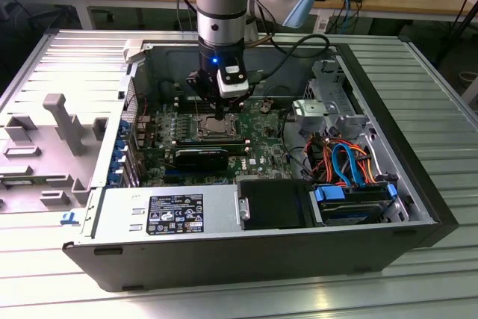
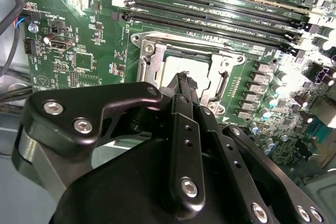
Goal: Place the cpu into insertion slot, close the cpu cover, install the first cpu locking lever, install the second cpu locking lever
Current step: 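Install the first cpu locking lever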
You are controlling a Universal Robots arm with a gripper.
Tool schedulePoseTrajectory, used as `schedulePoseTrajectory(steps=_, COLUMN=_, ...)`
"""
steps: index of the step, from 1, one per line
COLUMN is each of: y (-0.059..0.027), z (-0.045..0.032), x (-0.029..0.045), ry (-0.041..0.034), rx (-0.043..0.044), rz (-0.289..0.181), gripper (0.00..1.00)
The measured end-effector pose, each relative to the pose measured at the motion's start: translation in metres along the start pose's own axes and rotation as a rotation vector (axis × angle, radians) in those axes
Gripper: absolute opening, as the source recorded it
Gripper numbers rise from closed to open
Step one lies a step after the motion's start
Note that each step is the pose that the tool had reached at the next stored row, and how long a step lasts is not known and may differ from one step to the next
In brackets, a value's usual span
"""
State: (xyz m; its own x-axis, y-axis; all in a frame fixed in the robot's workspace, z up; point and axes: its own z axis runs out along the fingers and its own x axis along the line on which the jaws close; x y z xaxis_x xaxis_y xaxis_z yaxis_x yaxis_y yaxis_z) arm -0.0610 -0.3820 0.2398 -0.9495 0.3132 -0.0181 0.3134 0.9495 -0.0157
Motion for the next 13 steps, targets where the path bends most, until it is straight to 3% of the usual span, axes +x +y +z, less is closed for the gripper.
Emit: schedulePoseTrajectory(steps=13, y=0.0, z=0.0, x=0.0, ry=-0.0005, rx=-0.001, rz=-0.036, gripper=0.11)
